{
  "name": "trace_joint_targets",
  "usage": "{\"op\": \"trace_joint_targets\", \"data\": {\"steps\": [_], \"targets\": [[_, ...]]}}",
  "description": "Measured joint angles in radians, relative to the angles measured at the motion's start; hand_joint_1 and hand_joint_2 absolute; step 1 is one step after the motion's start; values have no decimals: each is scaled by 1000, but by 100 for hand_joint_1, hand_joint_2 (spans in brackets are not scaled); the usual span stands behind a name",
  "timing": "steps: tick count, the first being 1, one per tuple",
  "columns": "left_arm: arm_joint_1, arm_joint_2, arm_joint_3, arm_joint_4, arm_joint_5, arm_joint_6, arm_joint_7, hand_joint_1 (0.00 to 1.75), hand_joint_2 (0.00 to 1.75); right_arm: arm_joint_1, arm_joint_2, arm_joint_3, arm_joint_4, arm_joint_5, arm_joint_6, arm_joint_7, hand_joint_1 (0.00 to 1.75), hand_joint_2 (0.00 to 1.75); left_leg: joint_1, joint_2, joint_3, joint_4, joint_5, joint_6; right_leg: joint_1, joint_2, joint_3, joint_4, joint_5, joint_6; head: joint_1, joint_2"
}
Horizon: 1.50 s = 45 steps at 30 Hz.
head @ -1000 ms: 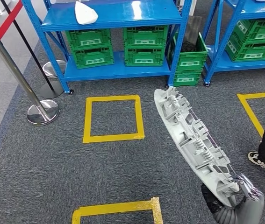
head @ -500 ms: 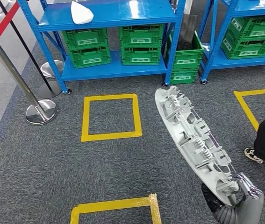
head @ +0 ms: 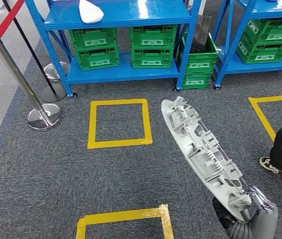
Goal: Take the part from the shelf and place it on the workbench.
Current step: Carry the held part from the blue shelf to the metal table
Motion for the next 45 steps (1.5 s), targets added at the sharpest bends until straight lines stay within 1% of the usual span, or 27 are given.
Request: {"op": "trace_joint_targets", "data": {"steps": [2, 4, 7, 8, 9, 10, 12, 13, 14, 15, 17, 18, 19, 21, 22, 23, 24, 25, 26, 28, 30, 32, 33, 36, 42, 44, 45], "targets": [[0, -1, 0, 0, 0, 0, 0, 0, 175, 3, 0, -1, -1, 0, 4, 0, 175, 175, 3, 4, 2, -11, 9, 9, 0, 2, -3, -1, 1, 6, 0, 0], [-1, -2, -1, 0, 0, 0, 0, 0, 175, 6, 0, -3, -2, -1, 4, -1, 175, 175, 9, 12, 5, -29, 22, 19, 2, 4, -24, 36, -30, 11, 5, 0], [-1, -3, -1, 0, 0, 0, 1, 0, 175, 10, 0, -6, -3, -2, 5, 0, 175, 175, 12, 29, -2, -34, 29, 25, -1, 4, -101, 215, -128, 19, 15, 0], [0, -4, -1, 0, 0, 0, 1, 0, 175, 12, 0, -7, -3, -4, 5, 0, 175, 175, 12, 35, -4, -32, 28, 25, -3, 3, -117, 258, -140, 22, 15, 0], [0, -4, -1, 0, 0, 0, 1, 0, 175, 14, 0, -9, -3, -5, 5, 1, 175, 175, 12, 42, -6, -29, 28, 24, -5, 2, -116, 264, -134, 25, 15, 0], [-1, -5, -1, 0, 1, 0, 1, 0, 175, 15, 0, -11, -3, -8, 6, 1, 175, 175, 13, 49, -7, -26, 26, 21, -7, -2, -95, 230, -111, 26, 15, 0], [0, -7, -1, 0, 1, 0, 2, 0, 175, 14, 0, -15, -3, -13, 7, 1, 175, 175, 14, 63, -7, -16, 20, 10, -7, -33, -21, 96, -57, 28, 17, 0], [0, -7, -1, 0, 1, 0, 2, 0, 175, 14, 0, -17, -3, -15, 8, 1, 175, 175, 13, 69, -8, -10, 16, 3, -5, -46, 6, 43, -42, 23, 17, 0], [0, -6, -1, 0, 1, 0, 2, 0, 175, 13, 0, -18, -3, -16, 8, 1, 175, 175, 12, 75, -8, -4, 14, -4, -3, -54, 19, 14, -38, 16, 16, 0], [0, -5, -1, 0, 1, 0, 2, 0, 175, 13, 0, -19, -3, -17, 8, 1, 175, 175, 10, 81, -8, -2, 13, -11, 0, -52, 19, 9, -42, 7, 15, 0], [-1, -6, -1, 0, 1, 0, 2, 0, 175, 15, 0, -22, -3, -19, 9, 1, 175, 175, 13, 91, -6, 1, 10, -21, 0, -32, 16, 9, -36, -9, 13, 0], [-1, -6, -1, 0, 0, 0, 2, 0, 175, 16, 0, -23, -3, -19, 9, 1, 175, 175, 15, 84, -8, 9, 1, -27, -1, -24, 16, 9, -33, -17, 12, 0], [-1, -7, -1, 0, 0, 0, 2, 0, 175, 15, 0, -24, -3, -19, 9, 1, 175, 175, 18, 67, -17, 35, -22, -33, -3, -15, 17, 8, -28, -24, 10, 0], [1, -7, -2, 0, 0, 0, 2, 0, 175, 15, 0, -26, -3, -19, 9, 1, 175, 175, 22, 24, -59, 147, -94, -41, -4, 4, 13, 7, -22, -33, 4, 0], [1, -7, -2, 0, 1, 0, 2, 0, 175, 15, 0, -27, -3, -19, 10, 1, 175, 175, 23, 12, -86, 216, -128, -43, -3, 15, 10, 8, -20, -35, 1, 0], [2, -7, -2, 0, 1, 0, 2, 0, 175, 15, 0, -28, -3, -19, 10, 1, 175, 175, 23, 8, -106, 267, -146, -43, -2, 26, 8, 8, -19, -36, 0, 0], [3, -7, -2, 0, 1, 0, 2, 0, 175, 15, 0, -28, -3, -19, 10, 1, 175, 175, 23, 6, -111, 284, -143, -40, 0, 39, 7, 8, -17, -37, -2, 0], [3, -7, -2, 0, 1, 0, 2, 0, 175, 16, 0, -29, -3, -19, 10, 1, 175, 175, 23, 2, -97, 259, -120, -36, 1, 53, 7, 8, -17, -36, -2, 0], [3, -7, -2, 0, 1, 0, 2, 0, 175, 16, 0, -29, -3, -19, 10, 1, 175, 175, 22, -7, -69, 199, -82, -29, 3, 66, 8, 9, -16, -36, -2, 0], [4, -5, -2, 0, 0, 0, 2, 0, 175, 14, 0, -30, -3, -19, 10, 1, 175, 175, 22, -60, -7, 64, -22, -11, 3, 91, 6, 10, -14, -32, 0, 0], [4, -2, -3, 1, 1, 0, 3, 0, 175, 13, -1, -32, -3, -20, 11, 1, 175, 175, 21, -96, 18, 5, -9, 2, -2, 115, -4, 11, -8, -22, 0, 0], [2, -1, -4, 1, 1, 0, 3, 0, 175, 14, -1, -32, -3, -20, 11, 1, 175, 175, 20, -78, 19, -8, -8, 5, -7, 136, -17, 9, -2, -8, -5, 0], [1, -1, -5, 1, 1, 0, 3, 0, 175, 17, -1, -33, -3, -20, 11, 1, 175, 175, 22, -64, 22, -18, -5, 5, -6, 124, -25, 14, -5, -2, -6, 0], [0, -2, -7, 1, 2, 0, 3, 0, 175, 18, -1, -33, -3, -19, 11, 2, 175, 175, 26, -36, 29, -40, 4, 4, 0, 59, -46, 43, -29, 5, 0, 0], [1, -3, -7, 1, 2, 0, 3, 0, 175, 18, -1, -33, -3, -20, 11, 2, 175, 175, 26, -35, 29, -41, 4, 5, 0, 52, -49, 50, -34, 6, 2, 0], [1, -3, -8, 1, 1, 0, 3, 0, 175, 17, -1, -33, -3, -20, 11, 1, 175, 175, 26, -31, 29, -41, 4, 5, 0, 42, -57, 66, -45, 7, 5, 0], [1, -2, -8, 1, 1, 0, 3, 0, 175, 15, -1, -33, -3, -20, 11, 1, 175, 175, 26, -24, 29, -40, 4, 5, 0, 33, -72, 96, -61, 10, 8, 0]]}}
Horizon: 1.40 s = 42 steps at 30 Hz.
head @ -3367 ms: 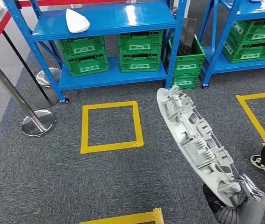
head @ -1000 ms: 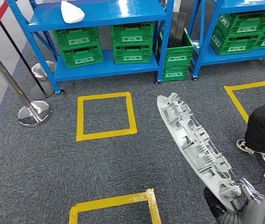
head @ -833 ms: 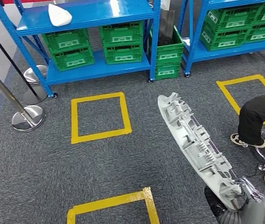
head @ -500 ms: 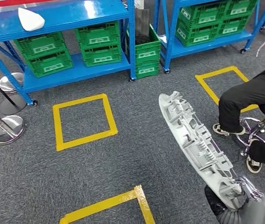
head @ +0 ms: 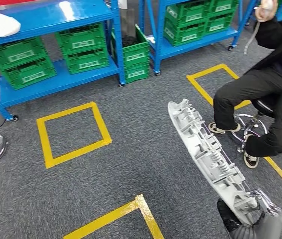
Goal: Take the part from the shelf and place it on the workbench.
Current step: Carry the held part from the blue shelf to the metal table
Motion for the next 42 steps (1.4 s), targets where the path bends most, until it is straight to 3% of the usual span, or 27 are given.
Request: {"op": "trace_joint_targets", "data": {"steps": [2, 3, 5, 6, 7, 8, 10, 11, 12, 14, 15, 16, 18, 20, 22, 24, 26, 27, 28, 30, 32, 33, 35, 37, 39, 41, 42], "targets": [[2, 0, -1, 0, 0, 0, 0, 0, 175, -2, 0, 1, 0, -4, 1, 0, 175, 175, -1, 21, -1, 1, 0, 0, -2, -16, -43, 93, -42, 7, 4, 0], [2, 0, -3, 0, 0, 0, 1, 0, 175, -2, 0, -5, 0, -12, 8, -2, 175, 175, -1, 44, -2, 3, -1, -1, -3, -25, -47, 112, -42, 11, 7, 0], [-1, 0, -7, 0, 1, 0, 2, 0, 175, 1, 0, -31, 0, -28, 31, -9, 175, 175, -4, 92, -1, 16, -13, -19, -3, -49, 16, 17, 3, -1, 6, 0], [-3, -1, -10, 0, 1, -1, 2, 0, 175, 1, 1, -48, 0, -32, 47, -12, 175, 175, -4, 97, -5, 35, -31, -31, -4, -53, 59, -60, 39, -14, 4, 0], [-4, -1, -11, 0, 1, -2, 3, 0, 175, 0, 2, -59, 0, -32, 59, -15, 175, 175, -3, 85, -16, 71, -58, -43, -3, -51, 79, -102, 52, -29, 0, 0], [-5, -2, -11, 0, 0, -4, 4, 0, 175, -2, 3, -66, 0, -30, 73, -16, 175, 175, -1, 64, -37, 126, -93, -51, -5, -34, 75, -103, 58, -39, -3, 0], [-2, -2, -12, 0, -1, -6, 6, 0, 175, -8, 5, -71, 2, -28, 91, -17, 175, 175, 1, 33, -92, 259, -154, -53, -4, -11, 69, -102, 63, -44, -8, 0], [-1, -2, -13, 0, -1, -7, 7, 0, 175, -10, 5, -75, 4, -29, 100, -17, 175, 175, 1, 29, -109, 298, -162, -53, -3, 2, 67, -100, 64, -45, -8, 0], [-1, -2, -14, 0, -1, -8, 8, 0, 175, -13, 5, -79, 6, -31, 107, -17, 175, 175, 1, 27, -110, 300, -149, -52, -2, 15, 65, -98, 65, -45, -9, 0], [-1, -1, -16, 0, -3, -8, 10, 0, 175, -19, 6, -87, 10, -42, 121, -16, 175, 175, 1, 10, -63, 193, -77, -44, -1, 42, 63, -94, 66, -43, -10, 0], [-1, 0, -17, 0, -4, -8, 12, 0, 175, -22, 7, -92, 12, -48, 127, -16, 175, 175, 3, -19, -33, 126, -49, -37, -2, 53, 62, -93, 67, -40, -10, 0], [-1, 1, -18, 0, -6, -8, 14, 0, 175, -29, 7, -99, 15, -55, 132, -17, 175, 175, 4, -46, -11, 69, -29, -32, -3, 66, 57, -90, 70, -36, -9, 0], [-1, 4, -21, 1, -11, -8, 20, 0, 175, -44, 7, -117, 21, -68, 142, -21, 175, 175, 3, -79, 3, 28, -25, -26, -9, 91, 44, -89, 77, -21, -8, 0], [-2, 6, -27, 1, -15, -10, 23, 0, 175, -55, 7, -141, 27, -79, 152, -24, 175, 175, 1, -56, 3, 18, -17, -22, -13, 109, 31, -90, 85, -6, -9, 0], [-5, 8, -33, 1, -18, -15, 23, 0, 175, -68, 7, -168, 32, -94, 164, -25, 175, 175, 4, -26, 5, 4, -6, -14, -10, 64, 6, -56, 62, 3, -3, 0], [-5, 9, -37, 1, -20, -18, 24, 0, 175, -93, 7, -196, 39, -111, 178, -24, 175, 175, 4, 8, 3, -2, -1, -8, -8, -3, -46, 53, -5, 11, 9, 0], [-5, 11, -40, 1, -24, -19, 25, 0, 175, -113, 7, -223, 48, -126, 190, -24, 175, 175, 3, 42, 0, -1, -1, -7, -11, -23, -92, 166, -56, 20, 14, 0], [-5, 11, -42, 1, -27, -19, 26, 0, 175, -119, 7, -237, 54, -133, 195, -24, 175, 175, 2, 57, -1, 0, -1, -7, -13, -27, -92, 181, -56, 24, 14, 0], [-6, 12, -45, 1, -29, -20, 27, 0, 175, -126, 7, -251, 59, -139, 198, -23, 175, 175, 2, 70, -1, 1, -1, -8, -15, -31, -71, 154, -37, 26, 14, 0], [-9, 13, -51, 1, -34, -22, 29, 0, 175, -143, 7, -278, 71, -148, 206, -22, 175, 175, 1, 94, -1, 7, -6, -15, -15, -65, 12, 19, 15, 26, 14, 0], [-12, 16, -57, 1, -35, -24, 29, 0, 175, -160, 7, -299, 81, -154, 212, -19, 175, 175, -4, 113, 0, 16, -12, -27, -12, -99, 71, -79, 40, 14, 12, 0], [-14, 18, -59, 1, -35, -26, 30, 0, 175, -167, 7, -307, 87, -158, 215, -15, 175, 175, -7, 120, 0, 19, -13, -33, -10, -104, 78, -91, 39, 6, 10, 0], [-17, 20, -61, 1, -35, -28, 31, 0, 175, -176, 7, -326, 99, -163, 224, -3, 175, 175, -5, 133, 2, 19, -15, -43, -9, -82, 74, -90, 45, -8, 7, 0], [-18, 20, -64, 1, -36, -31, 32, 0, 175, -188, 7, -347, 113, -171, 236, 9, 175, 175, 0, 102, -9, 48, -41, -52, -11, -62, 69, -94, 53, -21, 4, 0], [-18, 20, -65, 1, -36, -33, 35, 0, 175, -205, 7, -368, 133, -179, 250, 18, 175, 175, 3, 49, -54, 156, -107, -56, -12, -43, 65, -96, 58, -31, -2, 0], [-16, 21, -66, 1, -35, -33, 39, 0, 175, -223, 7, -390, 160, -182, 264, 27, 175, 175, 3, 29, -115, 290, -161, -53, -8, -17, 60, -95, 61, -35, -7, 0], [-15, 21, -66, 1, -35, -32, 41, 0, 175, -228, 7, -401, 174, -183, 269, 32, 175, 175, 2, 27, -130, 320, -161, -51, -7, -4, 60, -95, 61, -36, -8, 0]]}}
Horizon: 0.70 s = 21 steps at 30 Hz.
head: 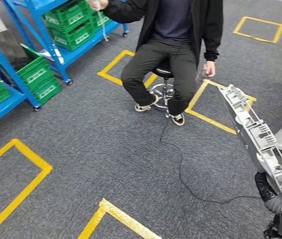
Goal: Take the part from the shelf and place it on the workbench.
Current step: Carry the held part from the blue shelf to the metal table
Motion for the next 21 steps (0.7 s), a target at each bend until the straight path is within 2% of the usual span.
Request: {"op": "trace_joint_targets", "data": {"steps": [1, 2, 4, 5, 6, 8, 9, 11, 12, 13, 14, 15, 16, 17, 18, 19, 21], "targets": [[1, 0, 0, 0, 0, 0, 1, 0, 175, -3, 0, -11, 14, 0, 4, 4, 175, 175, 0, -3, 3, -11, 21, 4, 1, 13, 0, 1, 0, 0, -1, 0], [1, 0, -1, 0, 0, 0, 1, 0, 175, -5, 0, -20, 26, 0, 6, 5, 175, 175, -1, -9, 22, -61, 58, 9, 2, 26, 1, 2, 0, 0, -1, 0], [2, 1, -1, 0, 0, 0, 1, 0, 175, -9, 0, -34, 44, 0, 9, 6, 175, 175, 0, -51, 76, -196, 131, 22, 2, 52, -1, 5, 1, 3, 0, 0], [2, 2, -1, 0, 0, 0, 1, 0, 175, -14, 0, -38, 50, 0, 9, 5, 175, 175, 0, -70, 95, -245, 148, 27, 1, 65, -5, 7, 3, 7, 0, 0], [1, 3, -1, 0, 0, 0, 1, 0, 175, -17, 0, -42, 55, 0, 10, 5, 175, 175, -1, -83, 105, -272, 152, 30, -2, 77, -12, 8, 5, 13, -1, 0], [-3, 4, -2, 0, 0, 0, 2, 0, 175, -20, 0, -49, 63, 0, 10, 5, 175, 175, -3, -70, 110, -287, 147, 34, -6, 98, -24, 6, 13, 28, -4, 0], [-4, 4, -2, 0, 0, 0, 2, 0, 175, -18, 0, -53, 67, 3, 10, 6, 175, 175, -2, -59, 112, -295, 150, 36, -7, 90, -30, 7, 12, 34, -5, 0], [-4, 3, -5, 0, 0, -1, 2, 0, 175, -22, -1, -61, 77, 10, 10, 10, 175, 175, 1, -33, 119, -311, 157, 42, -3, 38, -58, 54, -17, 41, 3, 0], [-3, 3, -7, 0, 0, -1, 2, 0, 175, -27, -1, -64, 83, 14, 9, 12, 175, 175, 0, -19, 121, -314, 158, 44, -2, 6, -84, 108, -46, 44, 8, 0], [-2, 3, -10, 0, 0, -1, 2, 0, 175, -33, -1, -67, 90, 14, 9, 15, 175, 175, -2, -5, 121, -314, 158, 46, -2, -12, -116, 174, -78, 46, 12, 0], [-2, 3, -12, 0, 0, -1, 3, 0, 175, -37, -1, -71, 97, 13, 8, 17, 175, 175, -3, 8, 121, -313, 158, 47, -2, -18, -145, 237, -102, 49, 14, 0], [-2, 3, -14, 0, 0, -1, 3, 0, 175, -38, -1, -77, 105, 9, 8, 20, 175, 175, -4, 21, 121, -312, 156, 47, -3, -21, -162, 277, -111, 52, 14, 0], [-2, 2, -16, 0, -1, 0, 4, 0, 175, -38, -1, -86, 114, 3, 9, 21, 175, 175, -4, 33, 121, -311, 155, 47, -4, -23, -161, 281, -102, 53, 15, 0], [-2, 2, -17, 0, -1, 0, 5, 0, 175, -39, -1, -95, 122, -6, 10, 22, 175, 175, -4, 43, 121, -309, 153, 45, -4, -28, -141, 248, -79, 54, 15, 0], [-3, 1, -19, 0, -1, 0, 6, 0, 175, -45, -1, -106, 129, -19, 15, 22, 175, 175, -5, 53, 122, -306, 150, 43, -4, -43, -102, 179, -45, 54, 16, 0], [-3, 0, -20, 0, -1, 0, 7, 0, 175, -53, -2, -116, 135, -39, 27, 21, 175, 175, -7, 63, 123, -303, 147, 38, 0, -66, -63, 108, -24, 52, 17, 0], [-5, 1, -21, 0, -1, 1, 8, 0, 175, -73, -4, -140, 142, -122, 93, 15, 175, 175, -12, 80, 125, -297, 140, 28, 5, -95, -11, 17, -5, 40, 15, 0]]}}
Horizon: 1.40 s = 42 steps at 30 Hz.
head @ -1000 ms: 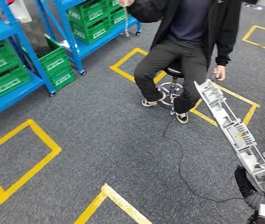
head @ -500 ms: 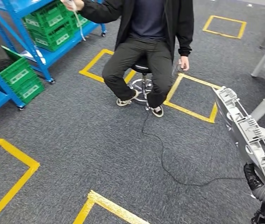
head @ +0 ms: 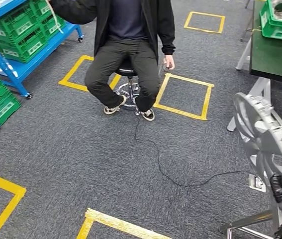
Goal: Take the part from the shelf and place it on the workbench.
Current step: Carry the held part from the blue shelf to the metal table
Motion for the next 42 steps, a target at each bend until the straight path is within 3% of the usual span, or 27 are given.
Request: {"op": "trace_joint_targets", "data": {"steps": [3, 5, 7, 8, 9, 10, 12, 14, 16, 18, 19, 20, 22, 24, 25, 26, 28, 30, 31, 33, 34, 36, 37, 39, 40, 41, 42], "targets": [[-2, 0, -2, 0, 1, 0, 1, 0, 175, -12, -1, -35, -5, -178, 174, -11, 175, 175, 1, 16, 3, 4, -6, -13, 3, 22, 2, -7, 1, -20, -3, 0], [-1, -1, -2, 0, 3, 1, 2, 0, 175, -13, 0, -49, -21, -235, 236, -11, 175, 175, 5, -16, -11, 44, -39, -22, 0, 40, 2, -10, 6, -32, -6, 0], [1, -1, -2, 0, 4, 1, 2, 0, 175, -15, 0, -53, -35, -253, 256, -11, 175, 175, 8, -63, -62, 165, -107, -25, 0, 60, 1, -11, 8, -40, -12, 0], [2, -1, -2, 0, 5, 1, 2, 0, 175, -15, 1, -54, -39, -256, 261, -10, 175, 175, 8, -74, -95, 238, -138, -25, 1, 72, 1, -11, 8, -42, -14, 0], [3, -1, -2, 0, 5, 1, 3, 0, 175, -15, 1, -55, -41, -258, 262, -10, 175, 175, 7, -78, -119, 289, -152, -24, 2, 84, 1, -11, 9, -43, -16, 0], [4, -1, -2, 0, 5, 1, 3, 0, 175, -14, 2, -57, -43, -259, 263, -10, 175, 175, 7, -80, -129, 307, -146, -22, 3, 97, 1, -11, 9, -43, -17, 0], [6, -1, -2, 0, 5, 1, 3, 0, 175, -14, 2, -60, -48, -264, 266, -11, 175, 175, 7, -94, -96, 221, -77, -15, 4, 123, 4, -10, 9, -43, -18, 0], [7, 0, -2, 1, 6, 2, 4, 0, 175, -16, 3, -63, -55, -278, 278, -12, 175, 175, 10, -150, -42, 87, -9, -6, 2, 148, 2, -8, 10, -39, -17, 0], [8, 2, -2, 1, 9, 2, 4, 0, 175, -17, 5, -65, -68, -302, 297, -12, 175, 175, 11, -185, -20, 24, 4, -1, -3, 172, -12, -6, 15, -28, -19, 0], [8, 3, -2, 1, 13, 2, 4, 0, 175, -13, 7, -71, -89, -335, 314, -9, 175, 175, 9, -162, -17, 9, 2, 4, -9, 195, -26, -8, 22, -13, -22, 0], [7, 3, -2, 1, 16, 2, 4, 0, 175, -10, 8, -76, -101, -357, 325, -6, 175, 175, 9, -148, -14, 1, 6, 8, -9, 188, -33, -2, 18, -8, -22, 0], [7, 3, -2, 1, 18, 2, 3, 0, 175, -10, 9, -81, -111, -382, 337, -2, 175, 175, 10, -133, -10, -7, 9, 13, -7, 167, -45, 18, 4, -4, -19, 0], [7, 2, -2, 1, 22, 3, 2, 0, 175, -14, 12, -91, -130, -446, 367, 12, 175, 175, 8, -104, -5, -16, 13, 21, -3, 108, -94, 118, -49, 0, -11, 0], [8, 3, -2, 1, 26, 8, 1, 0, 175, -20, 15, -101, -144, -542, 410, 47, 175, 175, 4, -73, -5, -15, 11, 24, -5, 81, -150, 240, -96, 7, -6, 0], [8, 3, -2, 1, 29, 11, 1, 0, 175, -22, 18, -107, -150, -598, 437, 73, 175, 175, 3, -59, -4, -14, 10, 24, -7, 76, -161, 265, -97, 9, -5, 0], [8, 4, -2, 1, 32, 13, 1, 0, 175, -24, 19, -112, -154, -652, 464, 99, 175, 175, 3, -45, -4, -14, 9, 23, -8, 71, -152, 250, -81, 11, -5, 0], [7, 3, -2, 1, 38, 17, 1, 0, 175, -33, 21, -117, -163, -738, 512, 145, 175, 175, 2, -20, -1, -11, 4, 16, -7, 42, -81, 121, -23, 13, -3, 0], [6, 3, -2, 1, 42, 17, 1, 0, 175, -48, 23, -117, -171, -802, 546, 188, 175, 175, -3, 1, 1, -5, -3, 6, -2, 14, -17, 11, 7, 3, -3, 0], [5, 4, -2, 1, 43, 17, 1, 0, 175, -56, 23, -116, -173, -826, 553, 207, 175, 175, -5, 10, 2, -4, -6, 1, 1, 9, -7, -8, 7, -4, -4, 0], [1, 4, -3, 1, 43, 17, 1, 0, 175, -67, 24, -115, -175, -842, 537, 234, 175, 175, -5, 24, 5, -3, -8, -7, 5, 28, -7, -8, 9, -20, -7, 0], [-1, 4, -3, 1, 44, 17, 1, 0, 175, -71, 24, -114, -175, -830, 517, 238, 175, 175, -3, 16, 6, 1, -13, -12, 4, 36, -7, -10, 10, -27, -9, 0], [-2, 2, -4, 1, 44, 17, 1, 0, 175, -79, 25, -112, -173, -768, 457, 227, 175, 175, 2, -29, -18, 60, -54, -21, 2, 50, -6, -14, 14, -39, -13, 0], [-1, 1, -4, 1, 44, 17, 1, 0, 175, -82, 25, -109, -170, -720, 424, 211, 175, 175, 4, -56, -45, 122, -88, -23, 2, 57, -6, -15, 15, -44, -15, 0], [3, 0, -5, 1, 43, 18, 1, 0, 175, -82, 27, -99, -164, -576, 343, 151, 175, 175, 4, -77, -110, 260, -146, -23, 5, 75, -7, -14, 16, -49, -18, 0], [6, 0, -6, 1, 43, 18, 1, 0, 175, -80, 29, -89, -162, -476, 288, 108, 175, 175, 4, -79, -129, 296, -150, -22, 7, 86, -7, -14, 16, -50, -18, 0], [8, 0, -9, 1, 42, 18, 1, 0, 175, -78, 31, -74, -162, -363, 220, 62, 175, 175, 4, -81, -131, 292, -132, -19, 8, 98, -7, -13, 16, -50, -18, 0], [9, 0, -12, 1, 42, 19, 1, 0, 175, -75, 33, -55, -165, -251, 144, 19, 175, 175, 3, -86, -115, 249, -97, -14, 9, 111, -6, -12, 16, -50, -19, 0]]}}
